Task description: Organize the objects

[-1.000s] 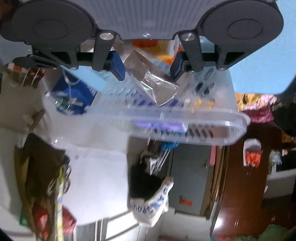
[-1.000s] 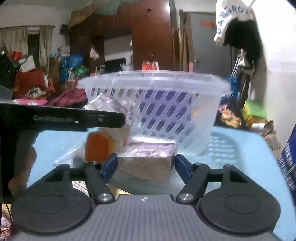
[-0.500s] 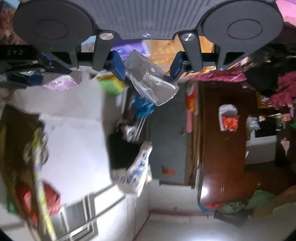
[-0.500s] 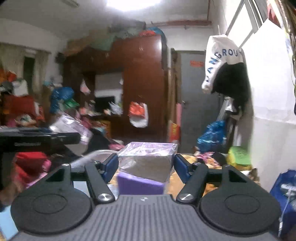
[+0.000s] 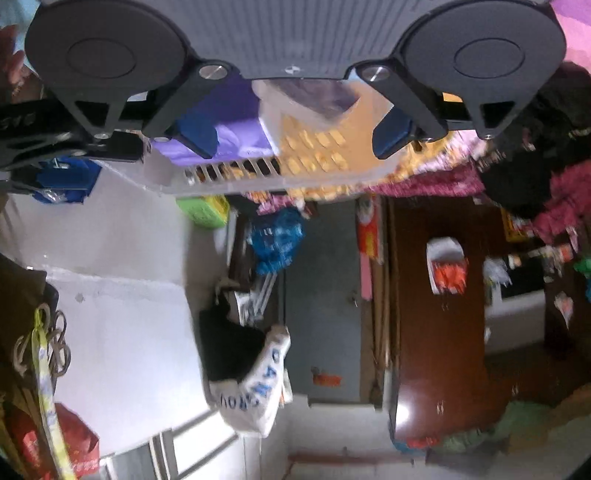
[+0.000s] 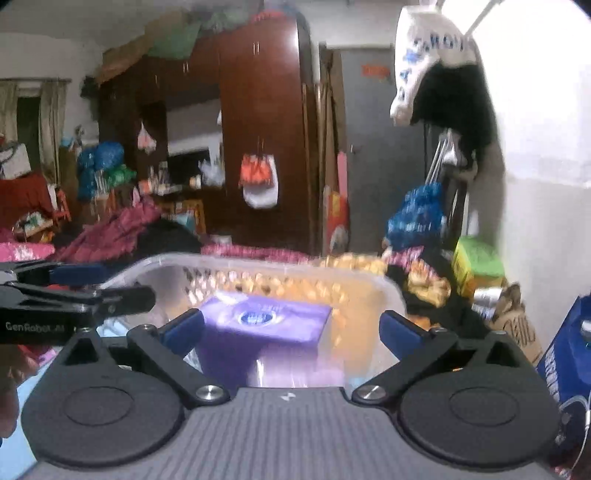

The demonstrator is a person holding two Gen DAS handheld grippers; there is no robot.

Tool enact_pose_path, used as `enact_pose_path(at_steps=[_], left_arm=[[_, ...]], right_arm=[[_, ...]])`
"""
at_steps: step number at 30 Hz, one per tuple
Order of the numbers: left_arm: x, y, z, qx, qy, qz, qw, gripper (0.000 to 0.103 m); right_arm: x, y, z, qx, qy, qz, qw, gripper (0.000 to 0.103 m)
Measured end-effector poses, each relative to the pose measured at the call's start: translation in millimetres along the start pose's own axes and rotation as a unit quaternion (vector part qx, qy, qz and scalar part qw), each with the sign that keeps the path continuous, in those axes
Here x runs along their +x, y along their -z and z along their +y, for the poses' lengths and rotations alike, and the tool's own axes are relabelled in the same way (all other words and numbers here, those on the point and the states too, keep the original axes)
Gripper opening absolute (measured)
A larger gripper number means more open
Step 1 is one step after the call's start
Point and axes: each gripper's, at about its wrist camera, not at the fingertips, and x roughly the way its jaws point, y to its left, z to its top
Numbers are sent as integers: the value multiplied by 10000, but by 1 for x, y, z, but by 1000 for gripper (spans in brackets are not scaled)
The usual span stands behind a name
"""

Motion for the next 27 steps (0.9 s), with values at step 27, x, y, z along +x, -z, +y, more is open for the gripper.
enact_pose_path(at_steps=[27], left_arm=[[-68, 103, -2, -283, 684, 560, 9957, 98]], right_arm=[[-51, 88, -8, 228, -294, 552, 9978, 103]])
